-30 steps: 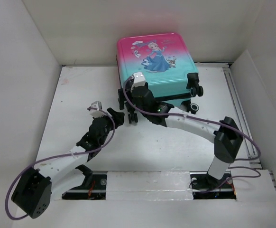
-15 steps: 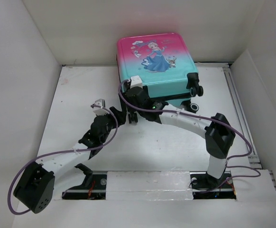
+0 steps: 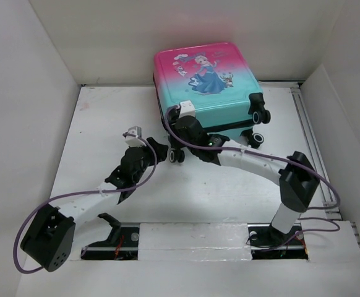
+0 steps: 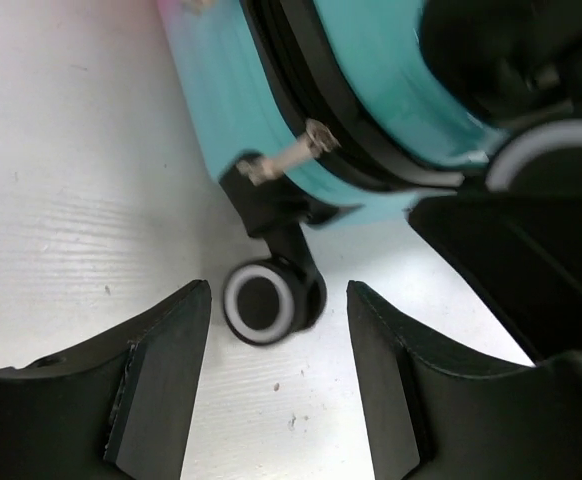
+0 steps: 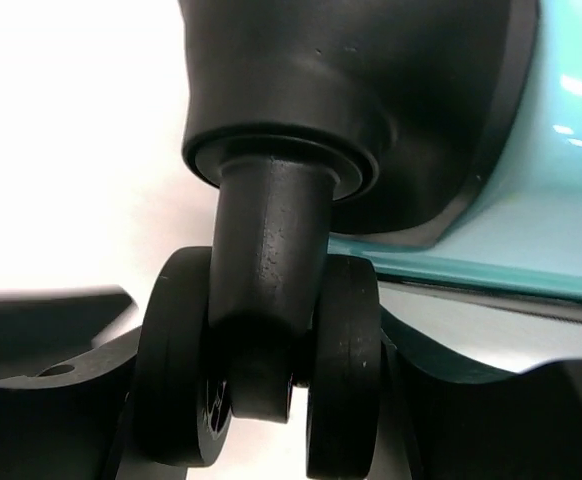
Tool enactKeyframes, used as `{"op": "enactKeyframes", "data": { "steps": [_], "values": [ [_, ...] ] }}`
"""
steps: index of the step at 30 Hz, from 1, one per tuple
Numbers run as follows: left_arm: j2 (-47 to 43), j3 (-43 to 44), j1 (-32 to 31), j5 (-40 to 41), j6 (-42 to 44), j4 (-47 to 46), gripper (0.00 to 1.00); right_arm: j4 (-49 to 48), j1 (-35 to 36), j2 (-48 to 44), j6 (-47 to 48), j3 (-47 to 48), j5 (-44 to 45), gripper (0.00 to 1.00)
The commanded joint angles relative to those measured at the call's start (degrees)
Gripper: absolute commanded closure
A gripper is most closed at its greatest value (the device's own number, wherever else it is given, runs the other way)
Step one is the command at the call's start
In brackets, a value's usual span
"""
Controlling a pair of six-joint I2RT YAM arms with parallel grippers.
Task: Pack the luggage
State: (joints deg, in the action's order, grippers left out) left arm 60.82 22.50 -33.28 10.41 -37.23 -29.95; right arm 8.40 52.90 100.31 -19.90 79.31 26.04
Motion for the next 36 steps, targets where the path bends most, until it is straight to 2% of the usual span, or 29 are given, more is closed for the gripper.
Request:
{"op": "enactKeyframes", "data": {
  "steps": [1,5,9,10,15,19,24,30,36],
  "values": [
    [-0.9,3.1,0.1,-2.1,2.9,-1.4,0.48,-4.4,-1.4,-9.2,0.1,-4.0,2.4,1.0],
    [1.3,3.1,0.1,-4.8,4.6,-3.9,0.51,-5.8,-0.9,-15.6,0.1,-10.0,2.4,1.0],
    [4.5,4.7,0.1,-10.8,7.7,-6.1,0.63,-6.3,-0.9,-19.8,1.2,-13.2,0.7,1.0],
    [5.2,5.4,-2.2,-10.9,8.4,-6.1,0.64,-6.3,-0.9,-20.7,1.2,-14.3,0.2,1.0],
    [6.5,7.0,-8.7,-7.2,13.9,-7.8,0.64,-7.3,-1.6,-23.2,1.9,-15.9,-1.2,1.0],
    [8.7,5.8,-8.7,-7.2,13.9,-11.2,0.64,-7.3,-1.6,-23.8,1.9,-15.9,-1.8,1.0],
    [15.4,10.6,-8.7,-5.5,14.5,-11.8,0.64,-8.5,-1.6,-23.8,1.9,-16.4,-4.4,1.0],
    [18.8,12.8,-8.7,-0.2,13.9,-11.9,0.65,-9.2,-2.1,-25.4,1.9,-17.5,-7.6,1.0],
    [22.8,14.9,-8.7,0.3,14.6,-13.0,0.65,-10.3,-2.1,-26.0,1.4,-18.6,-8.9,1.0]
  ]
}}
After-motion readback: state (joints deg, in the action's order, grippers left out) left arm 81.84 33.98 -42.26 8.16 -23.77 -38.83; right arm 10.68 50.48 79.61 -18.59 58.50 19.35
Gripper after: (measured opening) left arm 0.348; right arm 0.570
